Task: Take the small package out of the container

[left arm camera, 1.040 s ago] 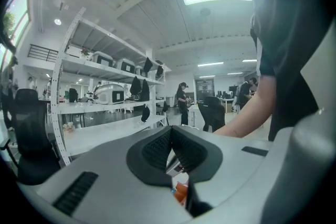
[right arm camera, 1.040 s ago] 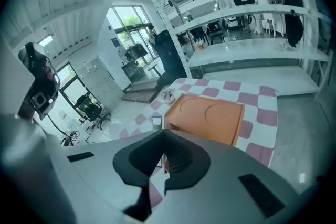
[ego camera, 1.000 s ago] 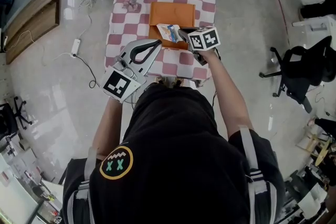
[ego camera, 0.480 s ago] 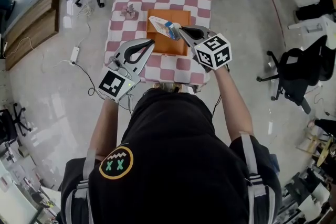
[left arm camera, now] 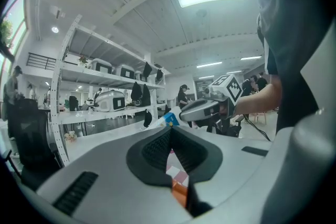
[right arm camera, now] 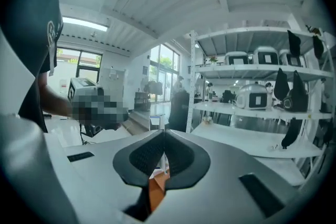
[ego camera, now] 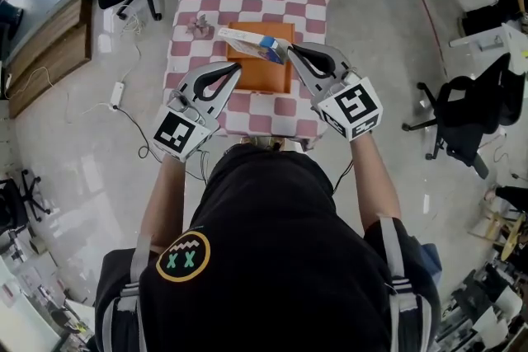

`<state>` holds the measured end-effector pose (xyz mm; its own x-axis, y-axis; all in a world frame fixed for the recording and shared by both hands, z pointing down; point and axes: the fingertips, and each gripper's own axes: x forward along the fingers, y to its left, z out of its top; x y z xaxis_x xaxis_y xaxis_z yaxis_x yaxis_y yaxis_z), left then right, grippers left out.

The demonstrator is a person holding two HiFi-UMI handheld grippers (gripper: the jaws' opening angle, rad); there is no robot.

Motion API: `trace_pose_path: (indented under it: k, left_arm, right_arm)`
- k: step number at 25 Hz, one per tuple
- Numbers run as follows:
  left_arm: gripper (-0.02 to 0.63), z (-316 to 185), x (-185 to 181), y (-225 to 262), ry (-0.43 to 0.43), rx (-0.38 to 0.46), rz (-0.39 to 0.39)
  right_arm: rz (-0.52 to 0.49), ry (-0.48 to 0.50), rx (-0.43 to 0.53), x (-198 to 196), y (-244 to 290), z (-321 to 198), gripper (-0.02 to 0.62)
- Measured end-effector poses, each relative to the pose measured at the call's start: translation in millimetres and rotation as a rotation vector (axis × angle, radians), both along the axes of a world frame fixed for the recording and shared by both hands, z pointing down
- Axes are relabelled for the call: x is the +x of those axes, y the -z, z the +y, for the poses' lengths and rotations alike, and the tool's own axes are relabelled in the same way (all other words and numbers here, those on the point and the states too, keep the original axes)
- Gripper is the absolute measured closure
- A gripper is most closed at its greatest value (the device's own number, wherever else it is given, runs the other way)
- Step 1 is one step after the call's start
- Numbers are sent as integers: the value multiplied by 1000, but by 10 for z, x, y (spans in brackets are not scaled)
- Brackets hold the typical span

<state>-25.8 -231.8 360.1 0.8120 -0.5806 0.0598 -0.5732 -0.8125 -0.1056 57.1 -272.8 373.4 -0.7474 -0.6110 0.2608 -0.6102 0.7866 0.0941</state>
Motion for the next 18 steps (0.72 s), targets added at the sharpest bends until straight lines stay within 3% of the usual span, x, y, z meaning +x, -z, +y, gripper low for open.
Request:
trace_pose_path:
  k: [6,18]
  left_arm:
    - [589,-4,22,71,10,0,17]
    - [589,20,85,162,-5,16,29]
  right_arm:
    - [-99,49,200,7,454,234,574]
    - [-123,20,236,120,499,379,574]
